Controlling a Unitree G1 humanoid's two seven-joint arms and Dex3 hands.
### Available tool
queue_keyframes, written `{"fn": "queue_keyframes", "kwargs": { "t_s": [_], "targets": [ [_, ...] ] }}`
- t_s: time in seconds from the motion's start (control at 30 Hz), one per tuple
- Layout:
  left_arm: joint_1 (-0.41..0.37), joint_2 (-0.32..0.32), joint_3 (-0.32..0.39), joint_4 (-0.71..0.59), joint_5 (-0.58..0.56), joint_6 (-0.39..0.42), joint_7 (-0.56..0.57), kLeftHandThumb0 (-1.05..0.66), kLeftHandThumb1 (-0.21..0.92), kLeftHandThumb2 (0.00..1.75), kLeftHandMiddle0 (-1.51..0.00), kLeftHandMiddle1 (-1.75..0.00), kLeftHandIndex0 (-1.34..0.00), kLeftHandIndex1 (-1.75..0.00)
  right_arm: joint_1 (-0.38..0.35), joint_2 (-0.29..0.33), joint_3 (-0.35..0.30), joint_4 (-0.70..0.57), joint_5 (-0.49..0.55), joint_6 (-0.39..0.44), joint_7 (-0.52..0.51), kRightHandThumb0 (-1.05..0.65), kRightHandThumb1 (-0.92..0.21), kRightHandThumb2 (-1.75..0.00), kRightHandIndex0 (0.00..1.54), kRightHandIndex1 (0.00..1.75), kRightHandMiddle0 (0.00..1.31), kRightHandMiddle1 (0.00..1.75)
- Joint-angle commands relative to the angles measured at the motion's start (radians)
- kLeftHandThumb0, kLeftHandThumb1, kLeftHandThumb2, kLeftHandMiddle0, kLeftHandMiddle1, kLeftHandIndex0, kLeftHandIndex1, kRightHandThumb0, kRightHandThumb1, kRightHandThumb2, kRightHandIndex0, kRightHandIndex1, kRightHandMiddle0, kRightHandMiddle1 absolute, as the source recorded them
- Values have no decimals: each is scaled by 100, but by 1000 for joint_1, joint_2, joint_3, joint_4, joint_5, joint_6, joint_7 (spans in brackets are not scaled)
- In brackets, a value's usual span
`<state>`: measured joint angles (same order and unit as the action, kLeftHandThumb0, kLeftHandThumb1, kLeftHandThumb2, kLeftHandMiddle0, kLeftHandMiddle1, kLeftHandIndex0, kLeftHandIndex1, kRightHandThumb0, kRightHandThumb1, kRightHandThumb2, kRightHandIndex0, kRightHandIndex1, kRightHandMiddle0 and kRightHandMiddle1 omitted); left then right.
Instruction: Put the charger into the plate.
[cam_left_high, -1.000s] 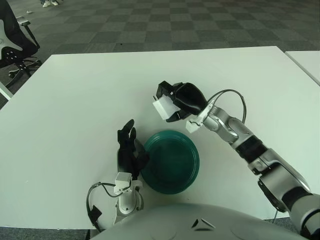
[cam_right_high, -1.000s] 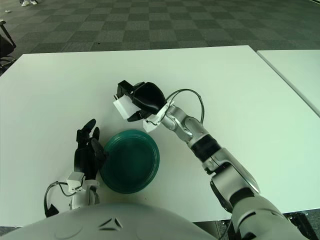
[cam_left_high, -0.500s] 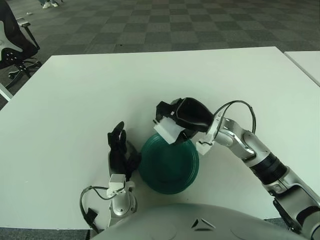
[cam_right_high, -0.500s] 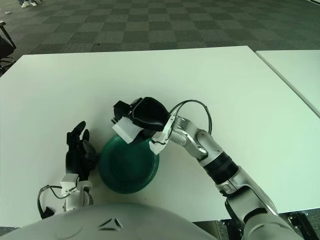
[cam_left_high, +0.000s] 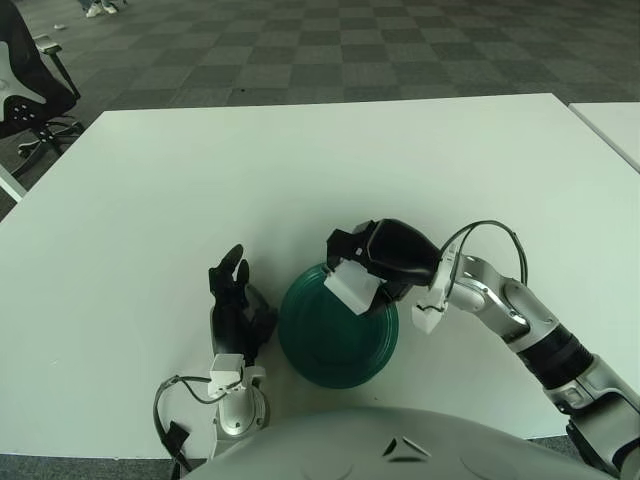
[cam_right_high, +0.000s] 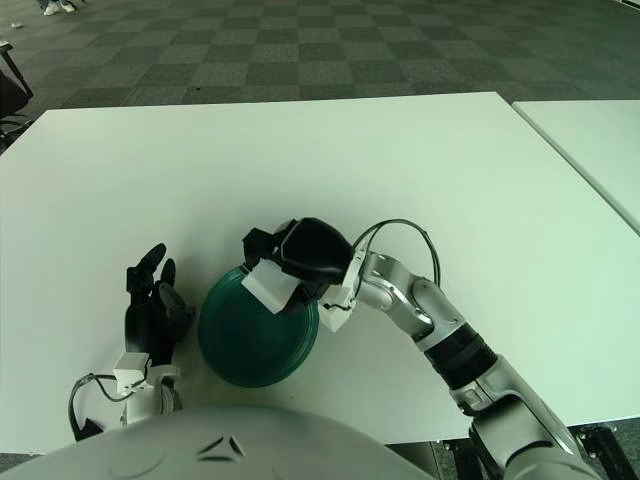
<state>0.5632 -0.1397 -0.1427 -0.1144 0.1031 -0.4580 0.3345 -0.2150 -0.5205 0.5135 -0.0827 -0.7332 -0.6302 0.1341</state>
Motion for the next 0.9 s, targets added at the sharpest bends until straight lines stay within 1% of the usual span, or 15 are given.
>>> {"fn": "queue_keyframes", "kwargs": {
  "t_s": [0.0,0.07,0.23,0.37,0.47,0.57,0.67,0.8,0.87],
  "targets": [
    [12,-12,11,11,-4,-7,-8,-85,92,100,-40,-2,-4,-92,-19,8,-9,13,-22,-18,-8,-40,-64,-90,81,175,38,175],
    [14,-12,10,6,-3,-8,-11,-85,92,100,-39,-2,-4,-91,-27,21,5,28,-61,-27,-25,-40,-62,-92,82,175,39,175],
    [17,-12,7,2,5,-8,-13,-86,92,100,-39,-1,-3,-91,-29,35,17,46,-113,-39,-41,-40,-61,-94,83,175,40,175],
    [36,-7,1,-24,15,-6,-18,-85,92,102,-38,-1,-1,-88,-8,36,40,62,-159,-45,-47,-40,-60,-95,83,175,40,175],
    [41,-9,-1,-39,14,1,-21,-85,92,102,-36,0,0,-83,-2,31,45,63,-175,-57,-55,-40,-60,-95,83,175,40,175],
    [50,-14,-5,-61,10,14,-22,-85,92,103,-34,0,0,-78,22,24,53,57,-200,-74,-77,-41,-59,-97,84,175,41,175],
    [54,-16,-9,-74,7,25,-24,-84,92,103,-33,0,0,-75,22,27,63,60,-204,-84,-78,-41,-58,-98,86,175,41,175],
    [59,-17,-17,-91,14,38,-22,-84,92,102,-33,0,0,-74,4,63,94,46,-214,-71,-48,-41,-56,-101,88,175,43,175],
    [58,-18,-22,-98,16,47,-21,-84,92,102,-33,0,0,-73,-4,65,100,51,-224,-75,-52,-42,-54,-103,88,175,44,175]
  ]
}}
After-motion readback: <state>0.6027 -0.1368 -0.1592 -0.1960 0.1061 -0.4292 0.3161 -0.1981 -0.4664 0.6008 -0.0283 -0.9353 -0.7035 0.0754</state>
